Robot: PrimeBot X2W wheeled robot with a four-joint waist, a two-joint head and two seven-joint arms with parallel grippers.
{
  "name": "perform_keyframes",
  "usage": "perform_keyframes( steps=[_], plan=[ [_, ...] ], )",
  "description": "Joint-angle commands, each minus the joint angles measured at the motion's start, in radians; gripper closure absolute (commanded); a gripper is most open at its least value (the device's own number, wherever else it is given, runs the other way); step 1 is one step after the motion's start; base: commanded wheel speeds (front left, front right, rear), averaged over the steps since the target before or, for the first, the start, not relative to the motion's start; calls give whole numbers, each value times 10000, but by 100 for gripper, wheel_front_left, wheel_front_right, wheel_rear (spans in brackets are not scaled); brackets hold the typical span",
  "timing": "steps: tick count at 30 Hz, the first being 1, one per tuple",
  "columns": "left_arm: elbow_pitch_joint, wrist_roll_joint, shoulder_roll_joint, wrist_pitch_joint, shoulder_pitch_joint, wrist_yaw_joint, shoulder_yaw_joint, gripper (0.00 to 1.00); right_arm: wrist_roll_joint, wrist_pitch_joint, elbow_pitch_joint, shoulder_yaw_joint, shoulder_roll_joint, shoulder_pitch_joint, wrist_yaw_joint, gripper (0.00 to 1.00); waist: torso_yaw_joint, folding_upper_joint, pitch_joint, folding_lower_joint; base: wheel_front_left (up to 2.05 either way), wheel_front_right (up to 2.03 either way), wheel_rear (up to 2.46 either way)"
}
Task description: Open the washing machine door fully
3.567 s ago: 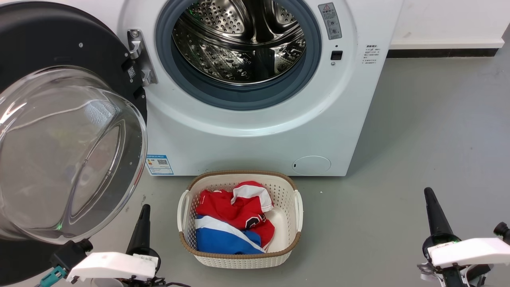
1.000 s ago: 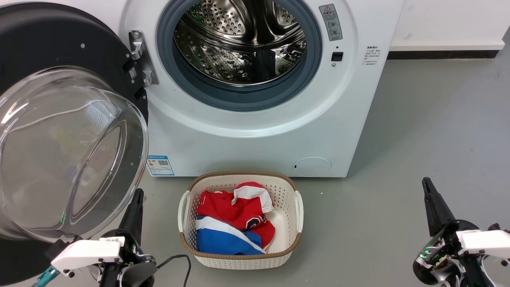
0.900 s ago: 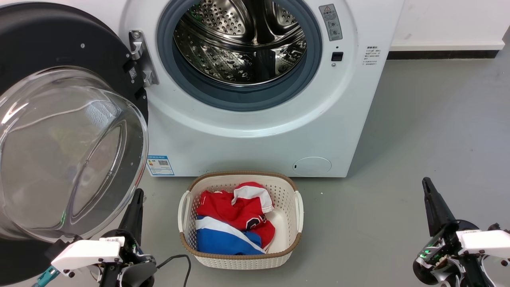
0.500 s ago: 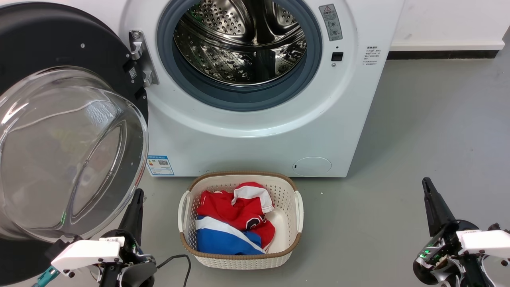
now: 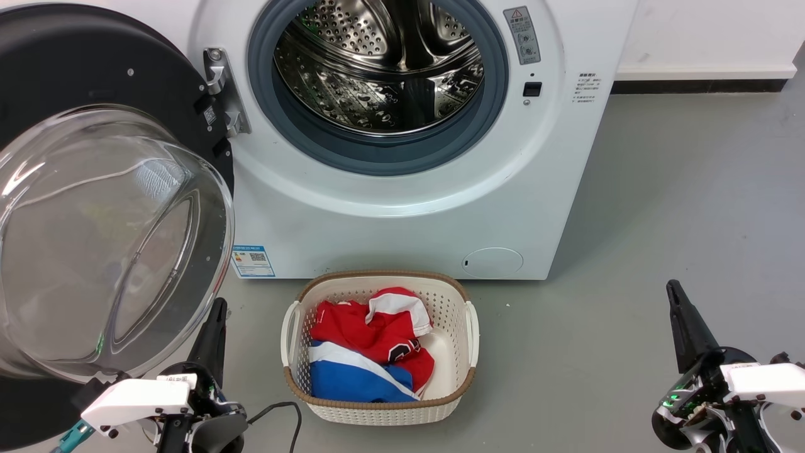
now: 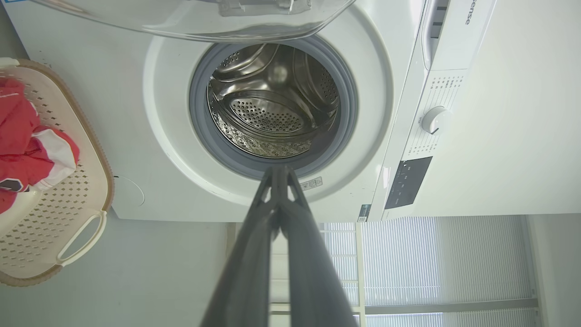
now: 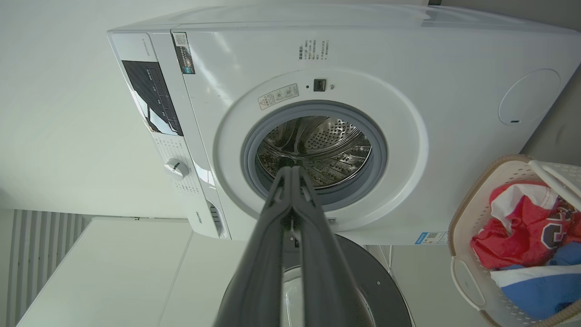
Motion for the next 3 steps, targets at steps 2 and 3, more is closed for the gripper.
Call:
perform_keyframes(
  steps=[2, 3],
  plan=[
    [13, 62, 4, 12, -89, -28, 17, 100, 27, 17, 6, -11, 2, -98, 0, 100, 0, 0, 0, 0, 0, 0, 0],
    [13, 64, 3, 15, -90, -28, 20, 100, 27, 18, 6, -11, 2, -98, 0, 100, 0, 0, 0, 0, 0, 0, 0]
  ],
)
